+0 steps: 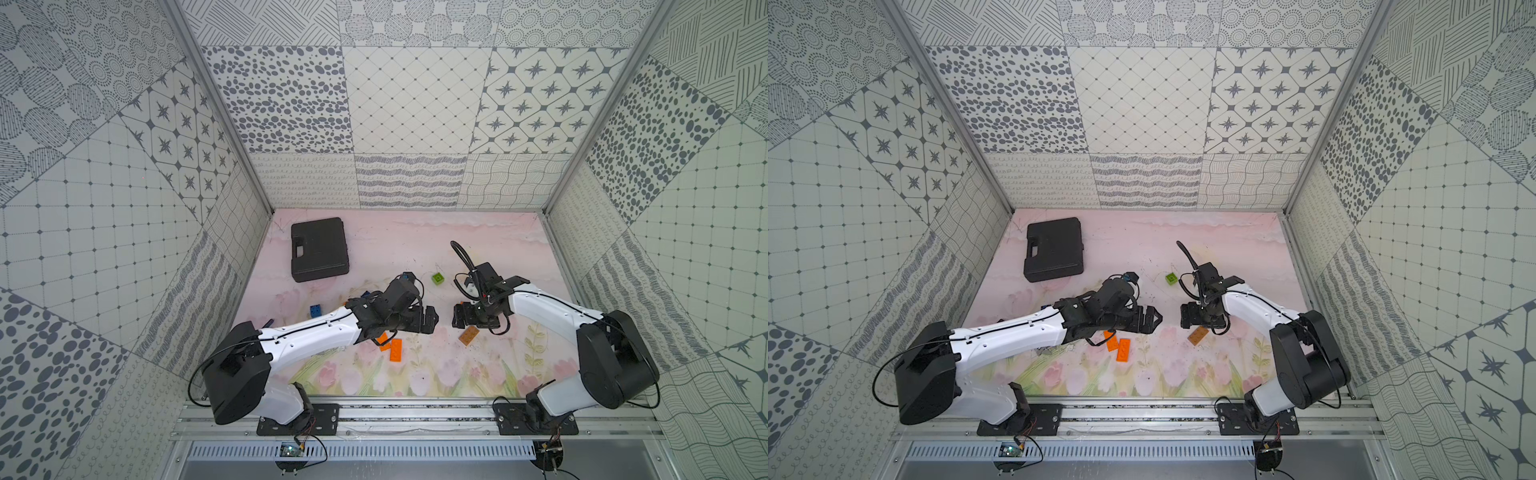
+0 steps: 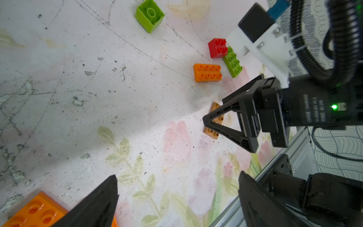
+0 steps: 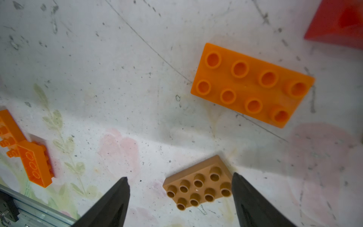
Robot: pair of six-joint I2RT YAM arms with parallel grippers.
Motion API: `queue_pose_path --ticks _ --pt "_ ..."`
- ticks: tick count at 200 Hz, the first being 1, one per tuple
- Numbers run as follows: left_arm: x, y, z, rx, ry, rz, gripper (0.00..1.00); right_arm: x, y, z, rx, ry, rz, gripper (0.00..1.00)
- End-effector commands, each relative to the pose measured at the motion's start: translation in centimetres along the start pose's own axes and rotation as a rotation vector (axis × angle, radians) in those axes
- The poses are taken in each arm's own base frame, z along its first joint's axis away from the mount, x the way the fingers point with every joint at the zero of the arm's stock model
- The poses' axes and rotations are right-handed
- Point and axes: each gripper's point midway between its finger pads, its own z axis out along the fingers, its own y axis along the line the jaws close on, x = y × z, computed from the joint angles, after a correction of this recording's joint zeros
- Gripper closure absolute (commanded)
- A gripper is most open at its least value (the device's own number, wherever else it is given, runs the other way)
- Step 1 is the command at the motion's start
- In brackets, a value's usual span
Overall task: Assemble the number 5 with lego
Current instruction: Pick up the lego brick from the center of the board.
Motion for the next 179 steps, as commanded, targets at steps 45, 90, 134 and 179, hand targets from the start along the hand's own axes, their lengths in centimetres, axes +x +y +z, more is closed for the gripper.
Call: queue_pose_path --ticks 45,90,134,179 --pt "0.1 1.0 -0.7 -0.028 -0.043 0.019 0.01 0.8 0.3 1.1 -0.008 0.044 -0.002 0.14" --pt "0.2 1.5 -1.0 -0.033 -0.062 0.007 0.01 3.3 1.3 1.3 0.037 0.053 -0.016 0.14" --pt "0.1 1.6 -1.3 -0.036 -0.072 0.003 0.01 4.0 2.0 1.5 0.118 0.052 -0.074 0.14" --pt "0.2 2.4 -1.8 -0.055 -0.102 -0.018 0.01 4.6 1.4 2.3 0.249 0.063 -0.113 0.21"
